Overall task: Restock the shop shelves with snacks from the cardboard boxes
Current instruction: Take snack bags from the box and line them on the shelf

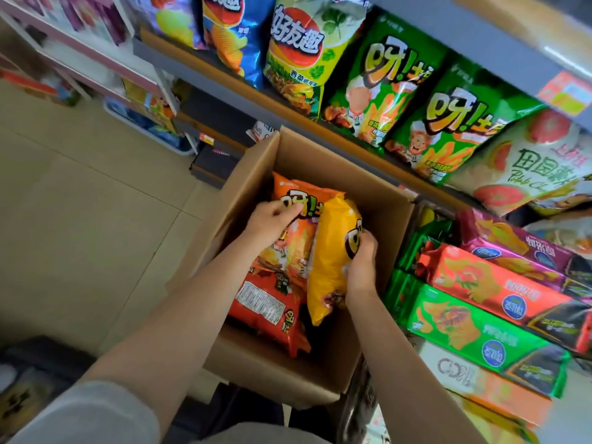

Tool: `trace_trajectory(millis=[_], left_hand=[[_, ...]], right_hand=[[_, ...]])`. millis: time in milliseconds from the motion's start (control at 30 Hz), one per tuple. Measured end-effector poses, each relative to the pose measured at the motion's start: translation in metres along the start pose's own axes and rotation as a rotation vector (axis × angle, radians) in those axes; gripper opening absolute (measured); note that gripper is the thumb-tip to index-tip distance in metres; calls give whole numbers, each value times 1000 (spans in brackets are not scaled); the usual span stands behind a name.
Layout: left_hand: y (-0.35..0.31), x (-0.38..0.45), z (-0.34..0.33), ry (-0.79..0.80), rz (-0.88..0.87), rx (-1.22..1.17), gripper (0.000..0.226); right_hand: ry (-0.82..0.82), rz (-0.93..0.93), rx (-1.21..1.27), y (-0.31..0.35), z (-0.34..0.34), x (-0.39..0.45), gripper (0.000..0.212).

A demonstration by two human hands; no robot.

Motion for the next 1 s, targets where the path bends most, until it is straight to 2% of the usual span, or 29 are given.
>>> trace_trajectory(millis=[67, 133, 200, 233, 267, 300, 367, 433, 533, 667, 800, 900, 1000], left_hand=[[6, 1, 2, 1, 84, -124, 69], [10, 3, 7, 2, 198, -114, 92], [12, 2, 9, 66, 249, -89, 71], [12, -1, 10, 87, 244, -91, 58], [10, -8, 11, 85, 216, -101, 52], [10, -13, 12, 72, 179, -111, 55], [12, -23, 10, 67, 123, -121, 74], [15, -36, 10, 45, 132, -154, 82], [13, -57, 24, -29, 181, -189, 83], [-19, -99, 60, -146, 35, -264, 44], [-74, -159, 93, -176, -125, -461, 44], [-129, -195, 91, -154, -251, -457, 53], [-183, -221, 67, -142, -361, -417, 63]], right_hand=[[69, 59, -64, 0, -2, -6, 58], [146, 112, -223, 2, -3, -12, 81], [184, 140, -354, 5, 0, -14, 108], [201, 155, -413, 8, 1, -14, 114], [222, 175, -469, 10, 2, -15, 115], [244, 193, -512, 11, 2, -17, 114], [278, 199, -533, 9, 0, -22, 109], [318, 187, -521, 8, -2, -29, 111], [392, 201, -492, 19, -1, -39, 117], [535, 392, -441, 73, 9, -64, 121], [636, 624, -338, 159, 33, -88, 123], [602, 746, -263, 219, 79, -92, 127], [500, 817, -161, 261, 145, -96, 119]])
Point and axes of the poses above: each hand's wrist, its own x-axis towards the middle knuckle, its own z-axis out of the back of the hand, y = z × x, the point moved 4 cm from there along x, towards the middle knuckle, and after that the axes turned 13 degrees about z, right-handed, at the moved point
